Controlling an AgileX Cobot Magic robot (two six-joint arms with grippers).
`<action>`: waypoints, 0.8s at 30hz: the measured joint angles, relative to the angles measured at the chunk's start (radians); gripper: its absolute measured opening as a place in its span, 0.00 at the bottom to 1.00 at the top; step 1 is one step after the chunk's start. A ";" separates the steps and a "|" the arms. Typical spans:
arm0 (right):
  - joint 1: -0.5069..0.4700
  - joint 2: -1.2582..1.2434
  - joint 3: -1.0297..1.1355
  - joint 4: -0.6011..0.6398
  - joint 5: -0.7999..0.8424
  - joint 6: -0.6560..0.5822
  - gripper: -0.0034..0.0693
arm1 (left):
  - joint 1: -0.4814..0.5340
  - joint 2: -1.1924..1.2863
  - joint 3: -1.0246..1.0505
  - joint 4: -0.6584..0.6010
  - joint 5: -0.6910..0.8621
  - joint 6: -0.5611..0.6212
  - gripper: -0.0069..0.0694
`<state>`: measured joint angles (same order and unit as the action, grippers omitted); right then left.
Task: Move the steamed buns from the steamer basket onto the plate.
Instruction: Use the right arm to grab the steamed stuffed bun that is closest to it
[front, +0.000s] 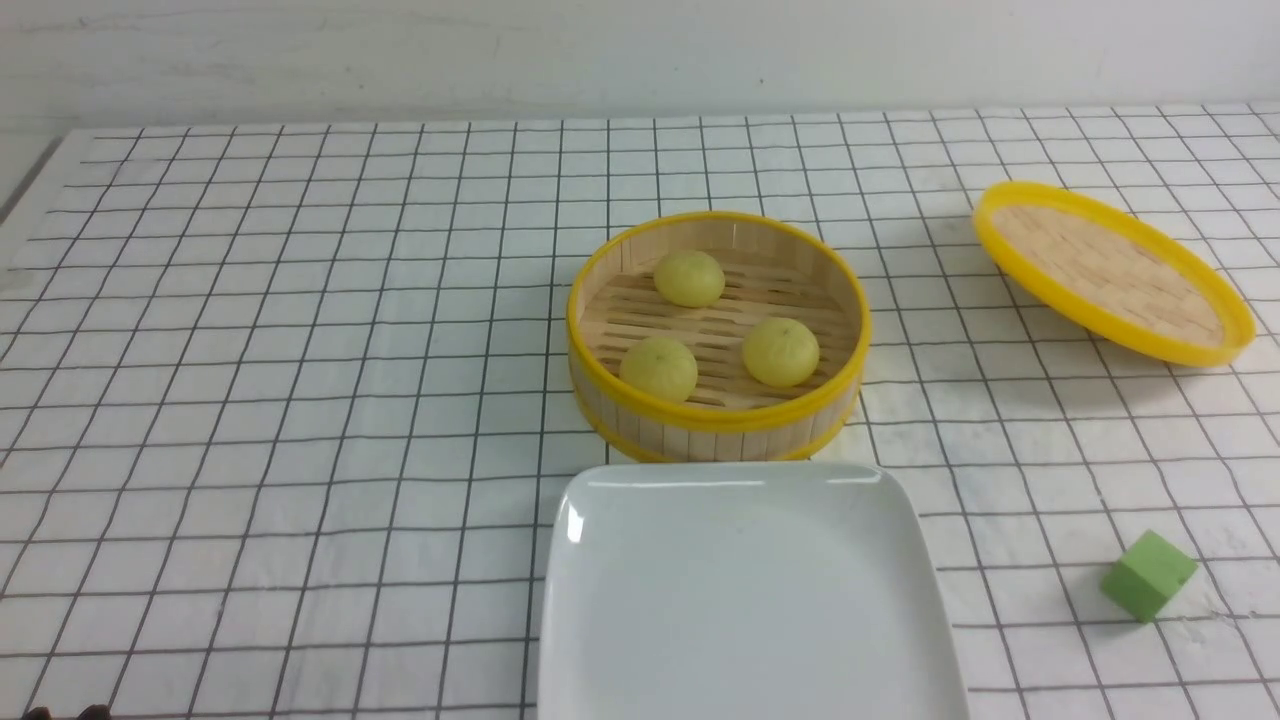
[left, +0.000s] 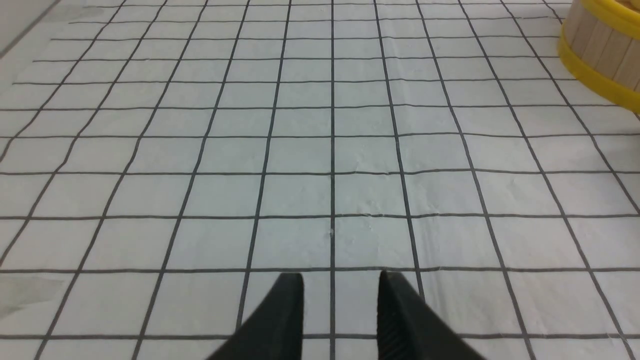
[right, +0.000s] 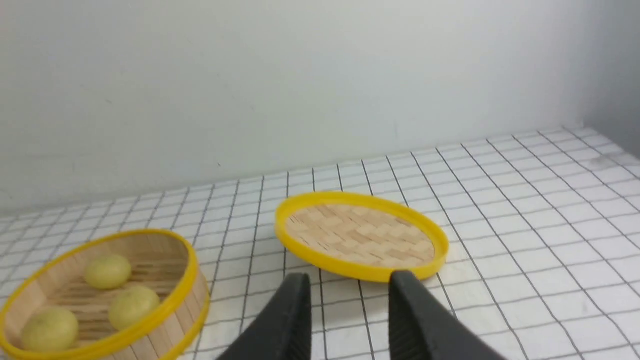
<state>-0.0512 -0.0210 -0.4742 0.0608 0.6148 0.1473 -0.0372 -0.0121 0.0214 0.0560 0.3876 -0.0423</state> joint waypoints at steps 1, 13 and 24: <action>0.000 0.000 -0.031 0.007 0.019 0.000 0.38 | 0.000 0.000 0.000 0.000 0.000 0.000 0.41; 0.000 0.000 -0.190 0.129 0.098 0.000 0.38 | 0.000 0.000 0.000 0.000 0.000 0.000 0.41; 0.000 0.000 -0.189 0.297 0.043 0.001 0.38 | 0.000 0.000 0.000 0.000 0.000 0.000 0.41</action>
<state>-0.0512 -0.0210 -0.6636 0.3579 0.6577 0.1480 -0.0372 -0.0121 0.0214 0.0560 0.3876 -0.0423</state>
